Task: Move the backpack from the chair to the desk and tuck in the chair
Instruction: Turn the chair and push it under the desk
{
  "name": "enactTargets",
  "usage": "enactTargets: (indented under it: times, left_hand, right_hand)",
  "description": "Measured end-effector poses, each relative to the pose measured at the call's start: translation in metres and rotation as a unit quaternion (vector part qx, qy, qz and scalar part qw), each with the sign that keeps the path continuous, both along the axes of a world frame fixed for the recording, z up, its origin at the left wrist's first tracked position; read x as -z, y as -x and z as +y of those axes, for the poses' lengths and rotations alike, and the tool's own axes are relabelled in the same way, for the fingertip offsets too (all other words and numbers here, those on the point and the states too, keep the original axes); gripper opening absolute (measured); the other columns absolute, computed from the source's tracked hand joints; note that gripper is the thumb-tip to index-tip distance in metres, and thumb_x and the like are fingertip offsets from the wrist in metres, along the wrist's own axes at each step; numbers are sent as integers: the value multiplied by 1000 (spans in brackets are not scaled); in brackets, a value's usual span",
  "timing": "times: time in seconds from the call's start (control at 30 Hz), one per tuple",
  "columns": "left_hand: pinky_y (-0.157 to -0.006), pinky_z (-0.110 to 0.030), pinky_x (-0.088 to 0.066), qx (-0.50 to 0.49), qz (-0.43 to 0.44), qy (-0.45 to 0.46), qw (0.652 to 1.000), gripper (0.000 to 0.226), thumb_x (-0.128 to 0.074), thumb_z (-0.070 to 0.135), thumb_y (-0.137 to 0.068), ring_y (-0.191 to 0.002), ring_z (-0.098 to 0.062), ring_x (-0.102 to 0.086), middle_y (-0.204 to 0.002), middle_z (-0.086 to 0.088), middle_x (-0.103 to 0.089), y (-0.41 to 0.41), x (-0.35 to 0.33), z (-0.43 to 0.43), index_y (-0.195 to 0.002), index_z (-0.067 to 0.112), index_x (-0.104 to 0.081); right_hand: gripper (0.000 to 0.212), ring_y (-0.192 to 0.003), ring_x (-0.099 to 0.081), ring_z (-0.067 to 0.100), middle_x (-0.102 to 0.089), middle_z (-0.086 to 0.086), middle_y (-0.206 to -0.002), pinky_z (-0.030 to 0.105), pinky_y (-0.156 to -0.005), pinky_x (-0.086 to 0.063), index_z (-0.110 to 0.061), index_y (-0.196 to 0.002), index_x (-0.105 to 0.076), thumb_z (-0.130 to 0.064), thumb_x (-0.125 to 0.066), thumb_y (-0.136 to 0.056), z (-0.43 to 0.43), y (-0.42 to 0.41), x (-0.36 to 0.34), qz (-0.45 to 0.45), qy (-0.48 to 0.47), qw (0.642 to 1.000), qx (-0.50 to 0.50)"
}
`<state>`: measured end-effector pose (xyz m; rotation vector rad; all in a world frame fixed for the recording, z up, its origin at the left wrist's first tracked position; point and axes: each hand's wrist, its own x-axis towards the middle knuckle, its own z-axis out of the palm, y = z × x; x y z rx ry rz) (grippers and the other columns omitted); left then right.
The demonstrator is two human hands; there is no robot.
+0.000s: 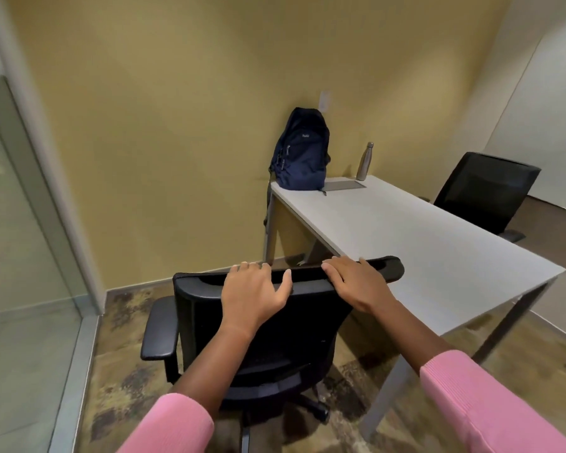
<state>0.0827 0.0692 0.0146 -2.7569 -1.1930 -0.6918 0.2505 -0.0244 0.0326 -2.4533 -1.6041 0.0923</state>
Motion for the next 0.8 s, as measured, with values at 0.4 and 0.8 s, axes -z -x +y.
enactTargets:
  times: [0.4, 0.8]
  left_hand:
    - [-40, -26, -9, 59, -32, -27, 997, 67, -12, 55, -79, -54, -26, -54, -59, -6, -62, 6, 10, 65, -65, 11, -61]
    - [-46, -29, -32, 134, -59, -47, 988, 70, -10, 55, -76, -72, -26, -63, -75, -5, -71, 8, 14, 180, -87, 19, -70]
  right_hand:
    - [43, -87, -62, 24, -71, 3, -93, 45, -103, -36, -20, -96, -65, -40, -28, -95, 38, 13, 12, -16, -130, 991, 43]
    - [59, -84, -63, 23, -72, 3, -90, 45, -88, -50, -19, -101, -67, -50, -21, -84, 123, 46, 19, -46, -171, 973, 150]
